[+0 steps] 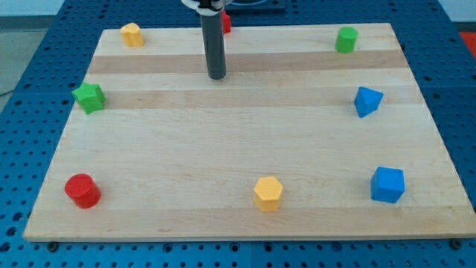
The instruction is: Move your arm a bit down and left
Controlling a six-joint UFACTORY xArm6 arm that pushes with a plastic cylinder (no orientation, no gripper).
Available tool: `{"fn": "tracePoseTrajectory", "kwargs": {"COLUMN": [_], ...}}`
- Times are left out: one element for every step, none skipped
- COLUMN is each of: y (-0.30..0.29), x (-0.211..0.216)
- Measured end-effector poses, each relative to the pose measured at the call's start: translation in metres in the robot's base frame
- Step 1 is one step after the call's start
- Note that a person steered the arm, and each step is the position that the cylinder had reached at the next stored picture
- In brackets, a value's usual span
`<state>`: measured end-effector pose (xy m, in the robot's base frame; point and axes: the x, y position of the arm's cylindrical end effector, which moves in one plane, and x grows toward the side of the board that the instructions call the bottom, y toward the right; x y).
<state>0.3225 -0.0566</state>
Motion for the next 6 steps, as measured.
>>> {"fn": "tracePoseTrajectory", "kwargs": {"y": [-0.040,-0.075,-0.090,-0.085,0.028,0.070], "x": [-0.037,-0.085,-0.130,-0.131,-0.118,-0.065]}}
